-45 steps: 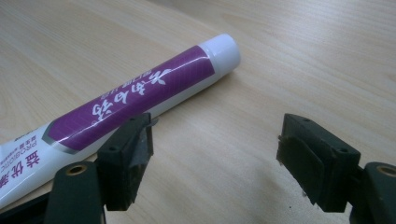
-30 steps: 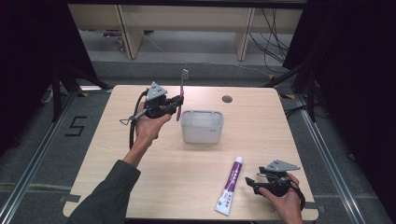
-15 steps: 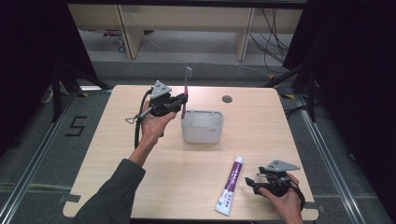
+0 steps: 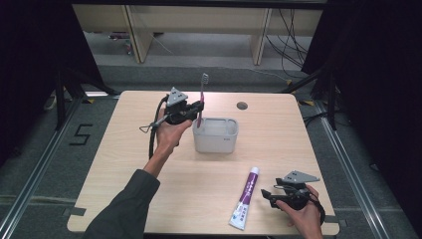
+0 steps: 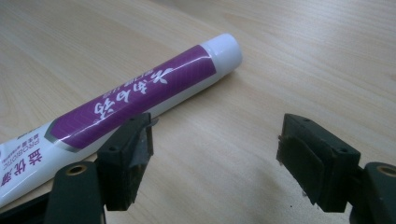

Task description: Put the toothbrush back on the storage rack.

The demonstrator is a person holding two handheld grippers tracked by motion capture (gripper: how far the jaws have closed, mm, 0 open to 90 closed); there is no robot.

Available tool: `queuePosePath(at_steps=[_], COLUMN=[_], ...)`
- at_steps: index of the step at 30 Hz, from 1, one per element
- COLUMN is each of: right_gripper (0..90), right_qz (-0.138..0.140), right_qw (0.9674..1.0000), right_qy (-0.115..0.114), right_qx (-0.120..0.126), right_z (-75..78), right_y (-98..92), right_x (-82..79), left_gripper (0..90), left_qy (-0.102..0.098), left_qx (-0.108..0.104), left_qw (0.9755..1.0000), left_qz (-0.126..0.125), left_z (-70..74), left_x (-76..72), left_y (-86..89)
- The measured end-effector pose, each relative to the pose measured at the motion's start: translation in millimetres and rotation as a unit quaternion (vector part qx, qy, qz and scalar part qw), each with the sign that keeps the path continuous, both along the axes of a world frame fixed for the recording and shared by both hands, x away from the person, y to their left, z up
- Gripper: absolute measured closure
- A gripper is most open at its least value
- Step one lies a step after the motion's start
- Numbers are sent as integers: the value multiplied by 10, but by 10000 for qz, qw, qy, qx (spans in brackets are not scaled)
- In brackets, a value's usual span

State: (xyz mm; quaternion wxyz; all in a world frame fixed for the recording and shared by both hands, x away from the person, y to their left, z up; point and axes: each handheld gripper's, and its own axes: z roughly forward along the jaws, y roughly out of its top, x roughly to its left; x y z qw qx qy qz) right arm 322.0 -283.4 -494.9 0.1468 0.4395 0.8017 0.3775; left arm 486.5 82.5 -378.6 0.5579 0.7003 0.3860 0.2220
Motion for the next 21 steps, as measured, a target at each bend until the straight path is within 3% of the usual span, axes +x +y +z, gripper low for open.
queuePosePath(at_steps=[17, 18, 21], right_gripper=[271, 271, 271], right_qz=[12, 56, 56], right_qw=[10000, 9999, 9999], right_qy=[2, -97, -84], right_qx=[5, -76, -76], right_z=[0, 2, -1], right_y=[-3, -17, -17], right_x=[2, 12, 13], left_gripper=[829, 829, 829], left_qy=[38, 44, 72], left_qx=[-101, -110, -111], left_qw=[9999, 9999, 9998], left_qz=[104, 117, 141], left_z=[-202, -215, -243], left_x=[66, 70, 80], left_y=[-11, -6, 0])
